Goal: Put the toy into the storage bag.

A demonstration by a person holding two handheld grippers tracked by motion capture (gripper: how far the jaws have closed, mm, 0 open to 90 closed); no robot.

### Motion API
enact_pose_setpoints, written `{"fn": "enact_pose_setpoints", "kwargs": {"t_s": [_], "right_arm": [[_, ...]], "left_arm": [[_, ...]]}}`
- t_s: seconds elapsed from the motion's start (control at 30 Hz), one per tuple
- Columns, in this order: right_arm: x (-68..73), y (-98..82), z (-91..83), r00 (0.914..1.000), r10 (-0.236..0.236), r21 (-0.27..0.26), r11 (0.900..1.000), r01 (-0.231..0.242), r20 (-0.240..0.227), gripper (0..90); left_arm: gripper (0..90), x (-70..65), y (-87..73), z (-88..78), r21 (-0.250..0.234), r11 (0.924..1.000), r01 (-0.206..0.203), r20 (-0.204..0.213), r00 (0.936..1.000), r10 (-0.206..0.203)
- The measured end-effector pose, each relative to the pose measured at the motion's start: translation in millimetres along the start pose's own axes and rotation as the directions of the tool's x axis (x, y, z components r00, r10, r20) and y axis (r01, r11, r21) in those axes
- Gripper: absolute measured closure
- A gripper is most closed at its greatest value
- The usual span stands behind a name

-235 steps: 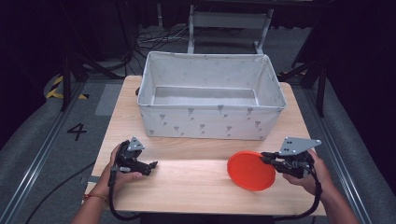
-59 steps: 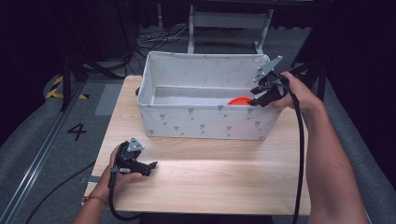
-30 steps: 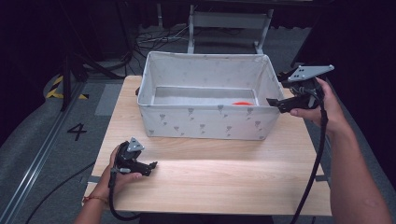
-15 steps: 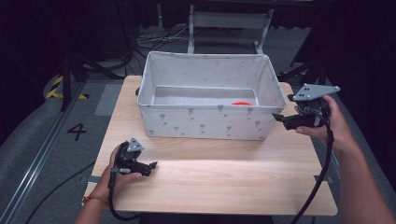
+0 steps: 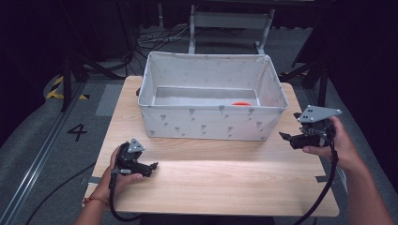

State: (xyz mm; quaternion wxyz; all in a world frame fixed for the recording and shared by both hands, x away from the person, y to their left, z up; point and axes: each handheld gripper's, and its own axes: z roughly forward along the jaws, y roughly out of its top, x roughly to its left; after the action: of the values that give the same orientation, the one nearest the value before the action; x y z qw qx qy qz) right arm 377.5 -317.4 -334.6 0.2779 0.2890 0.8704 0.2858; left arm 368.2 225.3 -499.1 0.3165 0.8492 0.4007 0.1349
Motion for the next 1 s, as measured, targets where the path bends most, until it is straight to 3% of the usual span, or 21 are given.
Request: {"fn": "enact_pose_setpoints", "kwargs": {"t_s": [0.43,0.73,0.9,1.0], "right_arm": [[16.1,-40.7,28.0,0.9999,0.0,0.092,0.996,0.001,-0.01,19.9],[31.3,-73.1,45.1,0.9979,0.021,0.084,0.996,-0.015,-0.062,19.2],[39.7,-96.9,52.6,0.9904,0.093,0.04,0.995,-0.089,-0.103,19.0],[41.9,-105.8,55.7,0.9887,0.112,0.039,0.993,-0.109,-0.099,19.0]], "left_arm": [[0.6,0.0,0.0,0.0,0.0,1.0,-0.001,0.0,1.0,0.001],[0.6,0.0,0.0,0.0,0.0,1.0,0.0,0.0,1.0,0.0],[0.6,0.0,-0.1,-0.1,0.0,1.0,0.0,-0.002,1.0,0.0],[0.6,0.0,-0.1,-0.1,0.0,1.0,0.0,-0.002,1.0,0.0]]}}
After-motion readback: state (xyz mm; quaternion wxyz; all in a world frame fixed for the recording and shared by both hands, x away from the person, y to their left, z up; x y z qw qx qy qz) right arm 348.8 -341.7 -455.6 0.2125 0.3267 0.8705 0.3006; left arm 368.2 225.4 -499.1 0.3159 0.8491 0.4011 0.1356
